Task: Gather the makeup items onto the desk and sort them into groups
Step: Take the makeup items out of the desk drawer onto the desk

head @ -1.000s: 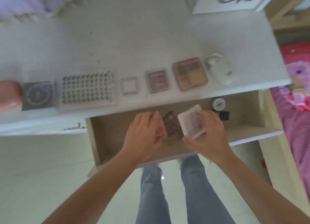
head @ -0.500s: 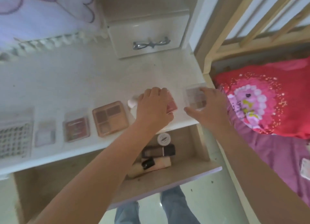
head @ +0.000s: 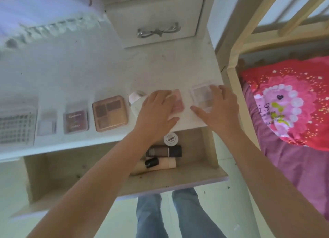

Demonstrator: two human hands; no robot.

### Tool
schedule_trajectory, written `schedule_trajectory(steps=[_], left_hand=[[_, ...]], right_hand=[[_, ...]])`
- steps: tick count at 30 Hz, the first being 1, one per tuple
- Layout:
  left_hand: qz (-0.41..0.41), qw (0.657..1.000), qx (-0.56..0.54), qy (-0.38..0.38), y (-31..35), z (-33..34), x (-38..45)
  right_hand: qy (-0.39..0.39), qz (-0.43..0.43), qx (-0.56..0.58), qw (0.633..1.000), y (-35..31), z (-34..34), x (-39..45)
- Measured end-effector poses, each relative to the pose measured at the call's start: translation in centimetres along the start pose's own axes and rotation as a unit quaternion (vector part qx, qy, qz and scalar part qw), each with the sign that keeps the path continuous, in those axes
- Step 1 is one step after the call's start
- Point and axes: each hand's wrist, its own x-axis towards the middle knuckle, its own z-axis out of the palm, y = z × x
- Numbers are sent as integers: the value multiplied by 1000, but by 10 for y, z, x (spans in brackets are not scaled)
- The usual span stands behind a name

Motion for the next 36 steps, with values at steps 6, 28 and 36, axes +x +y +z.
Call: schedule_trajectory(steps=[6,28,36], left_hand=[[83,995,-16,58,-46,47,-125],[-237,959,-18,-154,-139,74,-163],[-71,995,-37,-54,-96,-16,-147]], right_hand=[[101,-257,77,958,-11,32,-72],[-220,-179,-308,908,-49,119,-92],[-38,-233,-196,952,-60,20,-122]])
